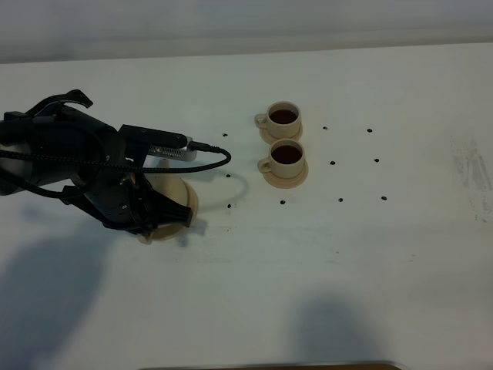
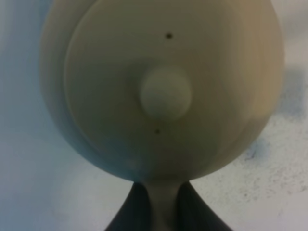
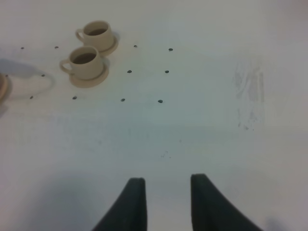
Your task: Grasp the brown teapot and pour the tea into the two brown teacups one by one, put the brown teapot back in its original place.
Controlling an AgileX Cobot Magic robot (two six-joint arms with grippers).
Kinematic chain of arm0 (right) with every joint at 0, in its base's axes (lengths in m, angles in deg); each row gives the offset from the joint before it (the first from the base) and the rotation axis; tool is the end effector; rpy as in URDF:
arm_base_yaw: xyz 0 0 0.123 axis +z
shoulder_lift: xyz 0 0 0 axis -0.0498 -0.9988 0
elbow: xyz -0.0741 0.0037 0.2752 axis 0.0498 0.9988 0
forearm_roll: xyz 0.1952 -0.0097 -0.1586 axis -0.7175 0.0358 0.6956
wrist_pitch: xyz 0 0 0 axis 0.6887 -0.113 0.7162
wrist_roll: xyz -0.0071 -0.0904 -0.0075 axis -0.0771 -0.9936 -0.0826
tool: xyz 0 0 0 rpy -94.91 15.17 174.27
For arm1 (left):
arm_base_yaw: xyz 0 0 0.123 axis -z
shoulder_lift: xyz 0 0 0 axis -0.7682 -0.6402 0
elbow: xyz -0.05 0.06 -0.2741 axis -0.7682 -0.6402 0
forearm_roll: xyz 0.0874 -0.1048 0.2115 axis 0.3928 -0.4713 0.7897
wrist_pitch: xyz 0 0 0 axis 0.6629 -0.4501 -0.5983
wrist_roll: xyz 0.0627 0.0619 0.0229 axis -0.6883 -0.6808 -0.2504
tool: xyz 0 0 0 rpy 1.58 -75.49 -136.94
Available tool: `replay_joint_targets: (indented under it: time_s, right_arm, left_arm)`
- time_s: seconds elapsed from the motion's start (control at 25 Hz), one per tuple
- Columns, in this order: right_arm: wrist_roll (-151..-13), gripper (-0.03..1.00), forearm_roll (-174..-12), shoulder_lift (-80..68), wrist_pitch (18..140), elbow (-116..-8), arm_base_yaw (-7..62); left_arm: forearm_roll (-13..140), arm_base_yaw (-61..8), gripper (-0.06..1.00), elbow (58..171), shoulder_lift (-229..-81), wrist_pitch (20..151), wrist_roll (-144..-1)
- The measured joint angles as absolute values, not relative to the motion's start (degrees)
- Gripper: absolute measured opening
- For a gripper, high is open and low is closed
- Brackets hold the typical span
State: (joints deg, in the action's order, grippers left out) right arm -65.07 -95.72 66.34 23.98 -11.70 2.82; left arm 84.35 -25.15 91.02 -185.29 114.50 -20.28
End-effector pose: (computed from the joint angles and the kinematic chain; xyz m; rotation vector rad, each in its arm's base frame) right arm -0.0081 0.0146 0.2795 -0.1192 2.0793 0.1533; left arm 0.2992 -0.1329 0.1492 0.3054 2.8538 -0.0303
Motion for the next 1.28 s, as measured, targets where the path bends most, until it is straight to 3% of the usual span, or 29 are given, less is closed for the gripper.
replay_joint_targets:
  time_s: [0.56, 0.96, 1.08, 1.28]
  right_arm:
    - [-65.07, 0.22, -95.77, 66.34, 23.98, -11.70, 2.82]
    - [-65.07, 0.22, -95.77, 66.34, 23.98, -11.70, 2.82]
    - [-65.07, 0.22, -95.77, 66.34, 23.98, -11.70, 2.82]
    - [-65.07, 0.22, -95.77, 66.34, 23.98, -11.70, 2.82]
  left_arm:
    - [84.31, -25.15, 0.20, 91.08, -185.43, 115.71, -20.66]
    - [86.12, -25.15, 0.65, 91.08, -175.87, 127.89, -20.79]
    - [86.61, -25.15, 0.71, 91.08, -172.26, 135.78, -20.79]
    - [85.55, -25.15, 0.73, 89.61, -165.35, 146.87, -22.37]
